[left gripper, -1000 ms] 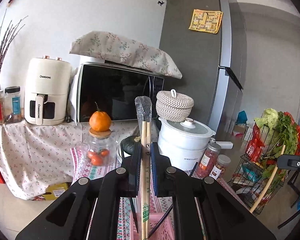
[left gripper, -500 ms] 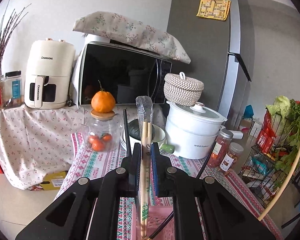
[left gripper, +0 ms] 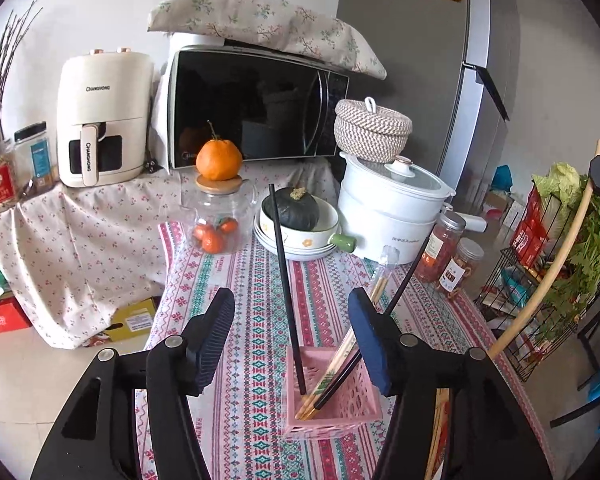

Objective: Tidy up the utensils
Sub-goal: 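Open the left tool to drop the chopstick pair while the right tool lowers its chopstick into the basket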

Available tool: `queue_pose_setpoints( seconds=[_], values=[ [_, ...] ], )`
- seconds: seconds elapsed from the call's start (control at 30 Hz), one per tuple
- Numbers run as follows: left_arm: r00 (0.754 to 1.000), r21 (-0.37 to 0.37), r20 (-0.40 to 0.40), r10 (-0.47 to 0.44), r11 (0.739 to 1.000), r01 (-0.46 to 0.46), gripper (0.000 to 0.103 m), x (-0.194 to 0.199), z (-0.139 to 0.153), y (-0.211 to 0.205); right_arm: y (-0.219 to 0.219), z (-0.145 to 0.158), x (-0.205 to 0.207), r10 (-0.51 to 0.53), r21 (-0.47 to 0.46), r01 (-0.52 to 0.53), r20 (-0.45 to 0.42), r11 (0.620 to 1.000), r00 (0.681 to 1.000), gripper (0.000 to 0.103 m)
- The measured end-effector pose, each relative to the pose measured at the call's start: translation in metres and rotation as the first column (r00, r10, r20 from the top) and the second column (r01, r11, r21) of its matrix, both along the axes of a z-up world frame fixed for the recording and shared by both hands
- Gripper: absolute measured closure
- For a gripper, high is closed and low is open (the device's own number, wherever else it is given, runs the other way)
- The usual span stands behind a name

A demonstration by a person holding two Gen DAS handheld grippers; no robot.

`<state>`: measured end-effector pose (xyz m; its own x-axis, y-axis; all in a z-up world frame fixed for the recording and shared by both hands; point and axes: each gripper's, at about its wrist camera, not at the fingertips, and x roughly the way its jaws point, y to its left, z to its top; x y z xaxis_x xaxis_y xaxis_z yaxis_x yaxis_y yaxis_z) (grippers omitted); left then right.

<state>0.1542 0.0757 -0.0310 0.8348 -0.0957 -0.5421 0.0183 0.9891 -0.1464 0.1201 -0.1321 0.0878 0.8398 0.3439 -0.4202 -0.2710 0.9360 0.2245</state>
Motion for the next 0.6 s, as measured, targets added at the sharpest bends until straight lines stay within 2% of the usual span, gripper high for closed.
queue_pose_setpoints(
  seconds=[0.13, 0.23, 0.33, 0.5, 0.6],
  values=[
    [0.996, -0.019, -0.093, 0.011, 1.000, -0.013, 0.031, -0.011, 0.001, 0.013, 0.006, 0.003, 0.006, 0.007, 0.031, -0.008, 0.016, 0.999, 1.000, 0.099],
    [0.992, 0.001, -0.128, 0.007, 1.000, -0.007, 0.028, -0.018, -0.004, 0.017, 0.010, -0.004, 0.011, 0.012, 0.039, -0.013, 0.021, 0.999, 1.000, 0.099],
    [0.987, 0.008, -0.159, 0.001, 1.000, 0.000, 0.028, -0.019, -0.012, 0.021, 0.015, -0.015, 0.020, 0.014, 0.047, -0.015, 0.010, 0.999, 1.000, 0.099],
    [0.976, -0.032, -0.219, -0.023, 0.999, 0.017, 0.028, -0.015, -0.023, 0.025, 0.022, -0.032, 0.038, 0.010, 0.048, -0.009, -0.008, 0.999, 1.000, 0.099],
    [0.969, -0.037, -0.244, -0.031, 0.999, 0.023, 0.028, -0.012, -0.029, 0.025, 0.029, -0.047, 0.050, 0.017, 0.032, -0.015, -0.050, 0.999, 0.999, 0.099]
  ],
)
